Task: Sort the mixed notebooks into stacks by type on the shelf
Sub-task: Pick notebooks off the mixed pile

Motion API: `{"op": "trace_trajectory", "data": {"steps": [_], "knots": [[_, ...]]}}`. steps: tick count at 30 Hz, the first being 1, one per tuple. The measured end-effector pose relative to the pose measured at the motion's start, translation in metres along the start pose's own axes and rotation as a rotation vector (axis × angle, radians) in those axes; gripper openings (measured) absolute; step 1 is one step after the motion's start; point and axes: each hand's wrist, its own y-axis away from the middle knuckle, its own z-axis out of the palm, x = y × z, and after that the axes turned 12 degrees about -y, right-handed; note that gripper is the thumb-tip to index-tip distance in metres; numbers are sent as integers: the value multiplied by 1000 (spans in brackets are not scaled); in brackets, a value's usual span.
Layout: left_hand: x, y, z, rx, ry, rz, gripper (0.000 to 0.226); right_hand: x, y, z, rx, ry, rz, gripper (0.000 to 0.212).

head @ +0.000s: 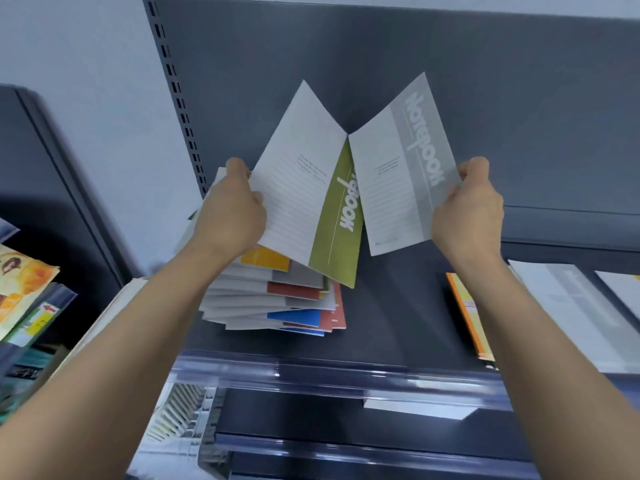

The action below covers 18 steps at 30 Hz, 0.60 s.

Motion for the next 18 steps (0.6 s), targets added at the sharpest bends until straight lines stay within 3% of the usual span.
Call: {"op": "trace_trajectory", "data": {"steps": [10, 18], "knots": [[129, 39, 99, 149, 111, 19, 18, 108, -49, -127, 100, 30, 65, 30], [205, 71, 170, 91, 201, -2, 10, 186, -72, -205, 85, 92, 97, 29]]}}
